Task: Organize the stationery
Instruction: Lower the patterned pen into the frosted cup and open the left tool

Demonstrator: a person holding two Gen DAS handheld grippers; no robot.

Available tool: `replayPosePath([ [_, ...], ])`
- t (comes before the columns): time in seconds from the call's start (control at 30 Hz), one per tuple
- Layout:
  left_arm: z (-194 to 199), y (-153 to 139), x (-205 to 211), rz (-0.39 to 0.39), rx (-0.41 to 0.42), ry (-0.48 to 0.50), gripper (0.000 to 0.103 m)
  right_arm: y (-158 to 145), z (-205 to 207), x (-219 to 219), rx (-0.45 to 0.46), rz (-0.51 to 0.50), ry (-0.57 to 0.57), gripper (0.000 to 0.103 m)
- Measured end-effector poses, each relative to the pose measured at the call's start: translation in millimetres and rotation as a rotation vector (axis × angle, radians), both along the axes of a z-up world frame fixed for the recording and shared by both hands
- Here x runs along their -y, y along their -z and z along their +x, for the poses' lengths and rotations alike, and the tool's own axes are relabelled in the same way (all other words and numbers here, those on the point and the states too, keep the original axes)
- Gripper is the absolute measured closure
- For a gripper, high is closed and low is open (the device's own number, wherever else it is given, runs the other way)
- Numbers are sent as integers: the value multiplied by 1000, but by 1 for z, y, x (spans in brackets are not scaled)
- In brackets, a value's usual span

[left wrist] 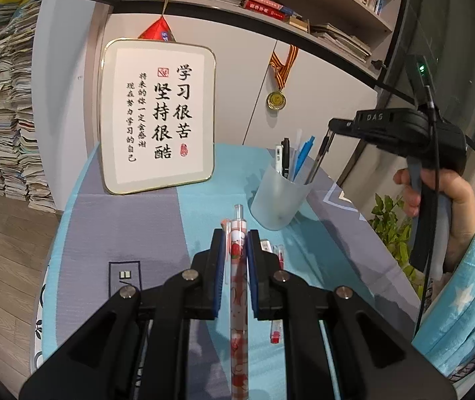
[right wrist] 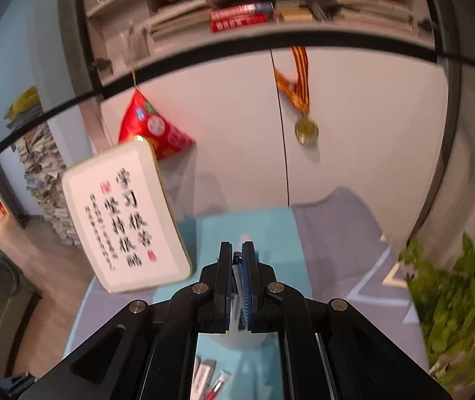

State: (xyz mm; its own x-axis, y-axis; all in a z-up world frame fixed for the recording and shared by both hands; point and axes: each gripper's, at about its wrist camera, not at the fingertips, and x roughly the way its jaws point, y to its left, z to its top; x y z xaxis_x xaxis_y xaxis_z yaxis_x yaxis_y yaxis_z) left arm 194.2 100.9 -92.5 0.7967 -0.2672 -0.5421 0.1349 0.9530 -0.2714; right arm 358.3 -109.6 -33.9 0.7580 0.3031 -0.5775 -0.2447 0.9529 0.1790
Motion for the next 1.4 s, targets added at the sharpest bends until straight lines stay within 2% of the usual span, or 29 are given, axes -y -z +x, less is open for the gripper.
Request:
replayPosePath([
  [0.2,0,-4,8,3,2,13,92,19,4,3,-81,3,-24,96],
  [0.33,-1,-10,12,10,14,18,92,30,2,15,-170,67,-34,96],
  [0.57,3,-27,28,20,61,42,92,33,-36,41,-187,126,-48,96],
  [0.73,19,-45,46,13,102,55,92,53,-64,67,-231,151,-52,95],
  [0.83,30,-61,57,4,149,41,92,69,-75,80,-253,139,-43,95],
  [0.97,46,-79,73,-9,226,25,92,88,-83,90,-274,64,-33,95],
  [1.07,63,-89,84,-4,271,-10,92,98,-86,96,-292,66,-51,95],
  [1.27,98,-87,84,-5,309,-99,92,104,-92,106,-287,77,-77,95],
  [1.4,117,-82,86,51,337,-145,92,108,-89,111,-286,90,-72,94],
])
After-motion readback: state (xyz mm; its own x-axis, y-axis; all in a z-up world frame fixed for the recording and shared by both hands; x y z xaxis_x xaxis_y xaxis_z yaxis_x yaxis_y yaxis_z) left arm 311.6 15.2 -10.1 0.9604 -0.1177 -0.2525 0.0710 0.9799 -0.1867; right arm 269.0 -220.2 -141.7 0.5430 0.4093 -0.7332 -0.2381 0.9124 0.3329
